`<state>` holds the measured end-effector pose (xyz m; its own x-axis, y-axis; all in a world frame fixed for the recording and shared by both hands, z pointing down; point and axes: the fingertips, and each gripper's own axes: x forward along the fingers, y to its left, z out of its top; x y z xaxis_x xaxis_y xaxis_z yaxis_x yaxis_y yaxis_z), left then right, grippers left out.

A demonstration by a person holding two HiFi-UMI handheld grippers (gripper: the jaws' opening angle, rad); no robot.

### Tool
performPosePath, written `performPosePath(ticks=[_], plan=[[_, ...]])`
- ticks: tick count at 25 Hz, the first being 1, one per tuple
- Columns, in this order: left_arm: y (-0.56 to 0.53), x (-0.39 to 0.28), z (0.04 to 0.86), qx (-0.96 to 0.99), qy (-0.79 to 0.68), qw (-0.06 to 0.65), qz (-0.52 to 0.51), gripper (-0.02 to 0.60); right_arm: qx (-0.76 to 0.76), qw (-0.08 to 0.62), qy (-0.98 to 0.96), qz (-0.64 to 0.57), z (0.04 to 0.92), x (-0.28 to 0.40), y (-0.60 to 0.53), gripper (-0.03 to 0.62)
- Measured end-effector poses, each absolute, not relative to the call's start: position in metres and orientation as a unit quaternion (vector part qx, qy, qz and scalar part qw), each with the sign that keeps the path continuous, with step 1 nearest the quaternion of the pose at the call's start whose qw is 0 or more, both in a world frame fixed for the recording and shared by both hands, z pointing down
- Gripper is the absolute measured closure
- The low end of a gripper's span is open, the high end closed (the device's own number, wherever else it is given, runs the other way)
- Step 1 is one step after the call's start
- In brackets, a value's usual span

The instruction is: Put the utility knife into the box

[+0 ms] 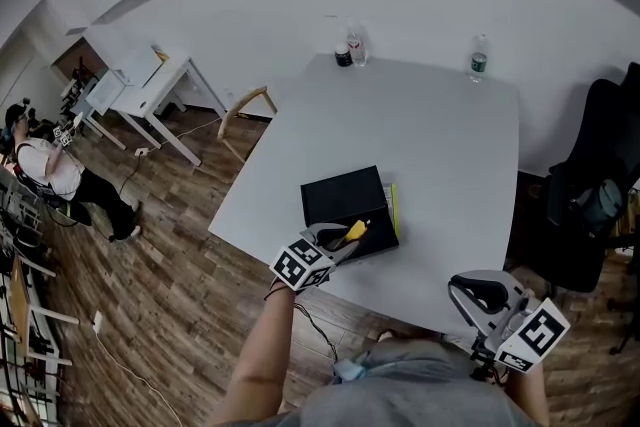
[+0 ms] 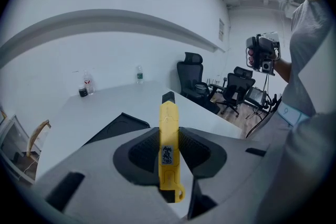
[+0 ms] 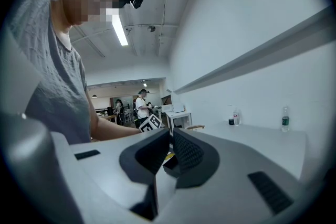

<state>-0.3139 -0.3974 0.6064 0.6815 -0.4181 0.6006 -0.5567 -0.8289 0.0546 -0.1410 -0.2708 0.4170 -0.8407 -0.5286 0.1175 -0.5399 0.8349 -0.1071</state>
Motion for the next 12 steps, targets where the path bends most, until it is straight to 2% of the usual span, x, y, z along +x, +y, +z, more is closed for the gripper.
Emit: performPosePath(ticks=[12], plan=[[-0.406, -0.31, 0.642, 0.897, -0.247, 0.128, 0.344, 0.457, 0.292, 0.046, -0.952, 0.077, 0.424, -0.131, -0.269, 0.56]])
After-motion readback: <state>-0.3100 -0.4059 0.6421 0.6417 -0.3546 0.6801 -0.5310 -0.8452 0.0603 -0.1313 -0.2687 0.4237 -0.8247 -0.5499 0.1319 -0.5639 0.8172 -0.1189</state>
